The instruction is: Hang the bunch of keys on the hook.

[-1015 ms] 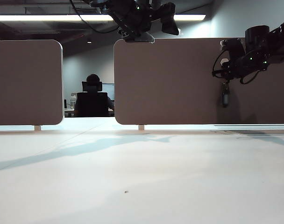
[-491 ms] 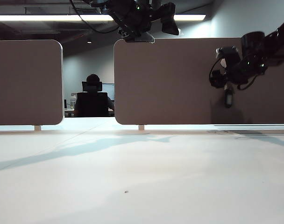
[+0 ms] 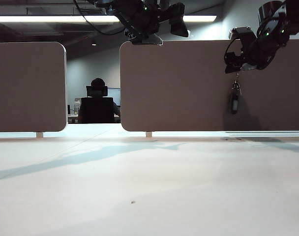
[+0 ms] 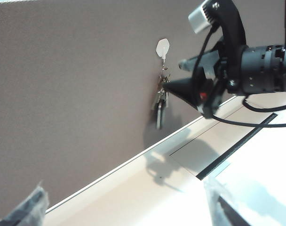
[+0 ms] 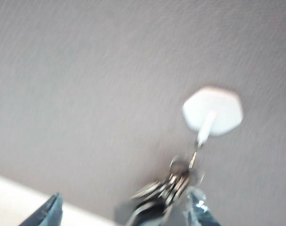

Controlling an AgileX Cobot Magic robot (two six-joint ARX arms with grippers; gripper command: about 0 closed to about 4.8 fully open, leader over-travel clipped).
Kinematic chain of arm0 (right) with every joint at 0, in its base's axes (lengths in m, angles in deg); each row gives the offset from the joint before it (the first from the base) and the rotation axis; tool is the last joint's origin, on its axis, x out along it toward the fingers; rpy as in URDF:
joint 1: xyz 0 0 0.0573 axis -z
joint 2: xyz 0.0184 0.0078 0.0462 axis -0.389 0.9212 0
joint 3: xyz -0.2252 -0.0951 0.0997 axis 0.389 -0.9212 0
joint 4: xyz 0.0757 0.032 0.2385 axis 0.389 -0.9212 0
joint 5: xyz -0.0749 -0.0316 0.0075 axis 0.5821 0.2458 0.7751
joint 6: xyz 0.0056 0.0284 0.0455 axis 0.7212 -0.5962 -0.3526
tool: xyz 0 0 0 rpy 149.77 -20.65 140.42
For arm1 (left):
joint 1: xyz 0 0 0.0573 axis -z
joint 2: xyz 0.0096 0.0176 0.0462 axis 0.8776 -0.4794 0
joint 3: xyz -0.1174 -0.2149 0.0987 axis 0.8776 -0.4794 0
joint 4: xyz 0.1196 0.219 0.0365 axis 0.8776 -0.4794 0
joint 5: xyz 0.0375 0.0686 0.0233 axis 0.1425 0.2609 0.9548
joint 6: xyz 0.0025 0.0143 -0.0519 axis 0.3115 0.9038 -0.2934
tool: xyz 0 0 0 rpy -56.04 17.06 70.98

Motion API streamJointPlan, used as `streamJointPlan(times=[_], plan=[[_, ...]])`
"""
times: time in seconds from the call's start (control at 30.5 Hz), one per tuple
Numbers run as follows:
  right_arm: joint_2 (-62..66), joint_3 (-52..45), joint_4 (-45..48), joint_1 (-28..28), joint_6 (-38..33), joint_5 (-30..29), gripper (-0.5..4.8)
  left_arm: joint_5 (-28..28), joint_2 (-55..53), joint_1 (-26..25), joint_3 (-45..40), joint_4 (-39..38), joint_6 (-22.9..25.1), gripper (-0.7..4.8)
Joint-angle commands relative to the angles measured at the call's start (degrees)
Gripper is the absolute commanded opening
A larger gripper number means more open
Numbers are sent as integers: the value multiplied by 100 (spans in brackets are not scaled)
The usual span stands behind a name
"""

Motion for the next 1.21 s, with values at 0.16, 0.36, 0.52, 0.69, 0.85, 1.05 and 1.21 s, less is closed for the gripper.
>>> streamJointPlan(times=[0.16,0.36,0.52,0.69,0.85,1.05,1.21], plan=[[-573,26,-925,17,175,-201,284,-22,22,4,24,74,-15,479],[-1169,26,-1054,11,-208,-634,216,-22,22,4,24,74,-15,479],[-1668,24,-1421,-28,-238,-693,89,-22,22,4,24,74,-15,479],[-2186,24,-1508,-9,-258,-697,-9,-22,22,4,24,74,-17,479],[-2798,-304,-1528,-24,-260,-697,-9,-26,22,4,24,76,-15,479],[-3674,-1204,-1700,-173,-256,-688,-9,-11,22,4,24,254,-22,479],[-4503,-2076,-1738,-208,-258,-704,-9,-501,26,44,26,216,-562,479]])
